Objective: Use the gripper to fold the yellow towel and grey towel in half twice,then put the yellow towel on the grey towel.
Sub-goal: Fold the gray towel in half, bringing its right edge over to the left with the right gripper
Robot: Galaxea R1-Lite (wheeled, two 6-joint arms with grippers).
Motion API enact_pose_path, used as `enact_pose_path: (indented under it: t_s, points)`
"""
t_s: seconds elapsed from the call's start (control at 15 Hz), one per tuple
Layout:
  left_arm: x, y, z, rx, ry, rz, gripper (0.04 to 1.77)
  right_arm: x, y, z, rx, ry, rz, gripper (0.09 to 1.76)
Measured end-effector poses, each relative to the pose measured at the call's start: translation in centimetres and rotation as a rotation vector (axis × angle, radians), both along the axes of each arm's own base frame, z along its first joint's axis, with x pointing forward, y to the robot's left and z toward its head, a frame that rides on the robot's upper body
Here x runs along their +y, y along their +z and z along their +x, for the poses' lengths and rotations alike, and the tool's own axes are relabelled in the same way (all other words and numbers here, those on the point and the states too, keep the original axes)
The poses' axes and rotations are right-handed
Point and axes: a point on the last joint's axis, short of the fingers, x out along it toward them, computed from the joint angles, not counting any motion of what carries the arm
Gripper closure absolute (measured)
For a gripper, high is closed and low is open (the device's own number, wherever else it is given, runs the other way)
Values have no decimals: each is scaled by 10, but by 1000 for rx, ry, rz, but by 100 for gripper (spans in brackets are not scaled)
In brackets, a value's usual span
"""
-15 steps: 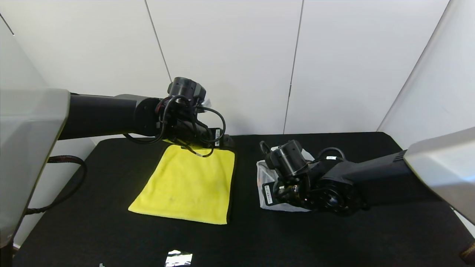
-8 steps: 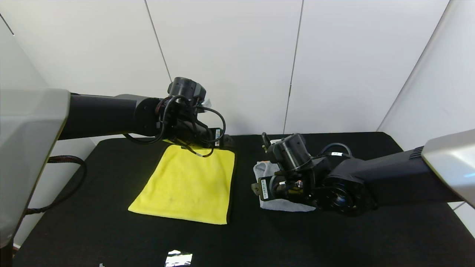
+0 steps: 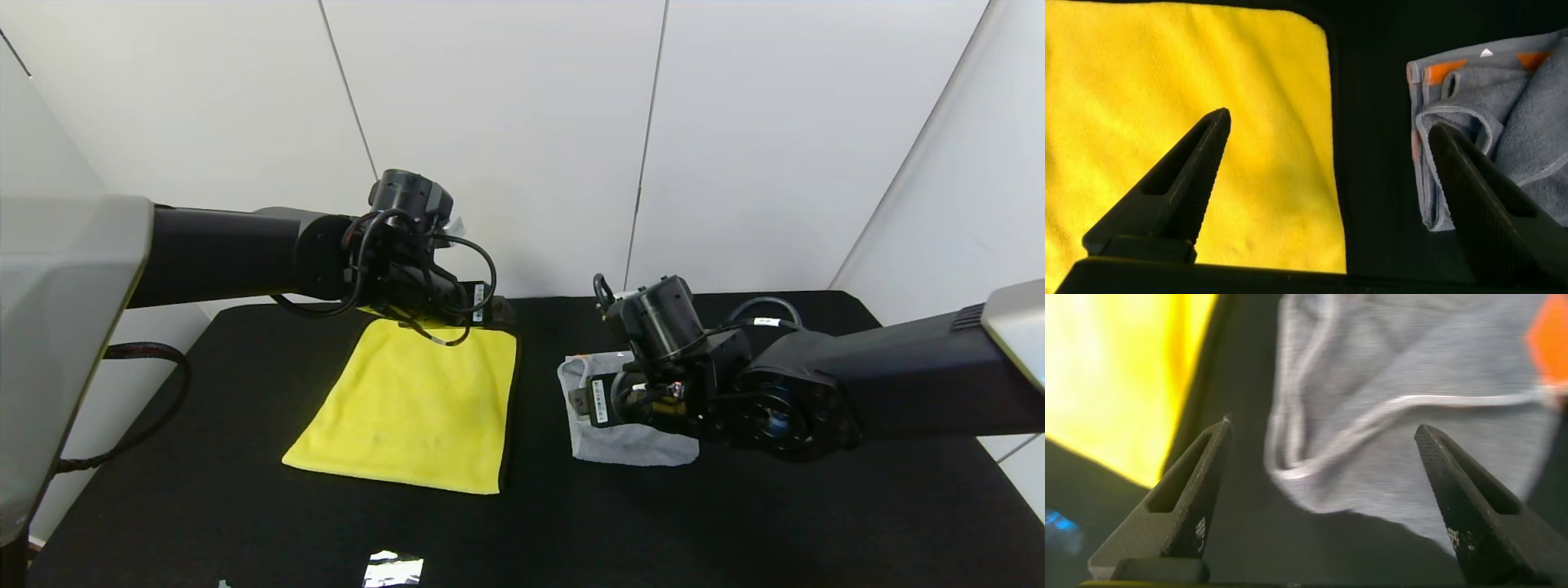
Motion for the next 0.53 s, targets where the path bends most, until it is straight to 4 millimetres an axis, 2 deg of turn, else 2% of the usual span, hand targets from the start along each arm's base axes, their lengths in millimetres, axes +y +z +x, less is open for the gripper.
enact_pose_path:
  t_s: [0.53]
  points:
    - [0, 0, 0, -1, 0, 0, 9, -36, -4, 10, 35, -190, -155, 17]
